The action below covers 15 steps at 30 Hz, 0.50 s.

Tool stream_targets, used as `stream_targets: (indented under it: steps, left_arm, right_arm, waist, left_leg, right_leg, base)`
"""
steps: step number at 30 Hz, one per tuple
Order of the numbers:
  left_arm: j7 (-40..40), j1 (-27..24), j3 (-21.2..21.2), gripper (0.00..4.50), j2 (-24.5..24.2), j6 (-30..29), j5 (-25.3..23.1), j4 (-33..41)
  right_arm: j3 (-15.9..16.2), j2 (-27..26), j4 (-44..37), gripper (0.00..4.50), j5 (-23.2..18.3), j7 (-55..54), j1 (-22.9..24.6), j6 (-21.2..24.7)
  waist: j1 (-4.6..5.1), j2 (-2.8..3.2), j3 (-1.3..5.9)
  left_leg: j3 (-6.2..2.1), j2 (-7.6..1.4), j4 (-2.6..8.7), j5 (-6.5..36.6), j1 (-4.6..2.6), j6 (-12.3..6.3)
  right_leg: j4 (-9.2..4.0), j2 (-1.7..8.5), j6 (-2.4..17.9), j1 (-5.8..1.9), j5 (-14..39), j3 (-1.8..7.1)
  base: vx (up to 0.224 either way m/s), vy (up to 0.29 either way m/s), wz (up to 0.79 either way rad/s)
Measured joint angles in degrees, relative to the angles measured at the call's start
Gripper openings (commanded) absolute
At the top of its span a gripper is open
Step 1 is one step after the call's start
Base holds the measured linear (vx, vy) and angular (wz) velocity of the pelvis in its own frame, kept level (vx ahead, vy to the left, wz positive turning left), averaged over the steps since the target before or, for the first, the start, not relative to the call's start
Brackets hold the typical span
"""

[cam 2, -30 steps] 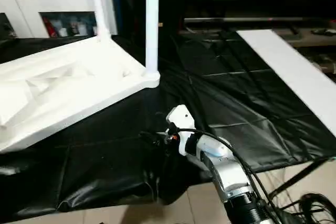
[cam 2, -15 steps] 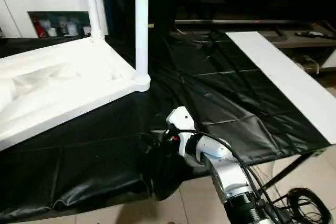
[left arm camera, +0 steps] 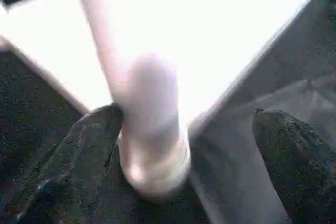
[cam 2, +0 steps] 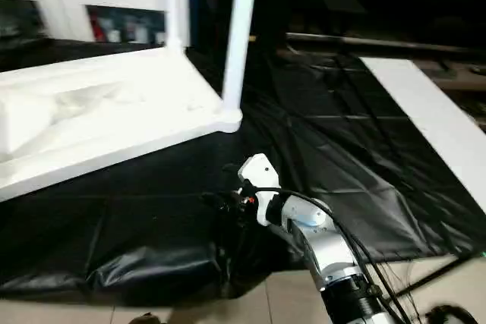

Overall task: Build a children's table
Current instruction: Rotate table base

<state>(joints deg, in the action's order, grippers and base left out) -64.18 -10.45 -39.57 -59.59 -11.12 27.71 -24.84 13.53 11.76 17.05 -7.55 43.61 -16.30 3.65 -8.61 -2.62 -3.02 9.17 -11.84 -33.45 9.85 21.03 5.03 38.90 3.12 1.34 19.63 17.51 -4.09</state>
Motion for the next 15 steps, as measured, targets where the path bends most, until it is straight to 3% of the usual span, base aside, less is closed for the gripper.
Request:
stream_targets:
  steps: [2, 8, 12, 15]
  left_arm:
    - [1.3, 2.4, 0.5, 4.43, 1.5, 1.2, -0.2, -0.3]
    - [2.5, 9.3, 2.7, 4.43, 7.5, 3.5, 0.9, -1.6]
    - [1.8, 9.2, 4.0, 4.43, 9.2, 2.0, 2.9, 0.5]
    - [-1.8, 5.3, 6.7, 4.43, 11.5, -3.8, 7.8, 11.3]
  right_arm:
    - [0.0, -0.3, 0.3, 3.79, 0.4, -0.1, 0.0, -0.2]
    - [0.2, -1.5, 1.7, 3.79, 0.5, -0.6, -0.3, -1.2]
    - [0.3, -1.6, 2.2, 3.79, 0.6, -0.7, -0.4, -1.7]
    - [0.2, -2.2, 7.0, 3.79, 3.3, -4.8, -3.6, -1.4]
  waist:
    - [0.47, -0.01, 0.01]
    - [0.66, -0.29, 0.16]
    - [0.67, -0.46, 0.24]
    - [0.49, -0.45, 0.23]
  left_leg:
    - [0.18, 0.01, -0.05, 0.0, 0.03, -0.04]
    - [0.38, -0.02, -0.07, 0.0, 0.00, -0.07]
    - [0.43, -0.03, -0.08, 0.0, -0.01, -0.08]
    - [0.59, -0.01, -0.13, 0.1, -0.01, -0.13]
  right_leg:
    - [-0.08, 0.01, -0.1, 0.01, -0.1, 0.16]
    - [-0.11, 0.03, -0.2, 0.06, -0.2, 0.28]
    - [-0.11, 0.03, -0.2, 0.06, -0.2, 0.30]
    - [-0.12, 0.10, -0.1, 0.08, -0.2, 0.37]
  base:
    - [0.000, 0.000, 0.00]
    - [0.000, 0.000, 0.00]
    - [0.000, 0.000, 0.00]
    - [0.000, 0.000, 0.00]
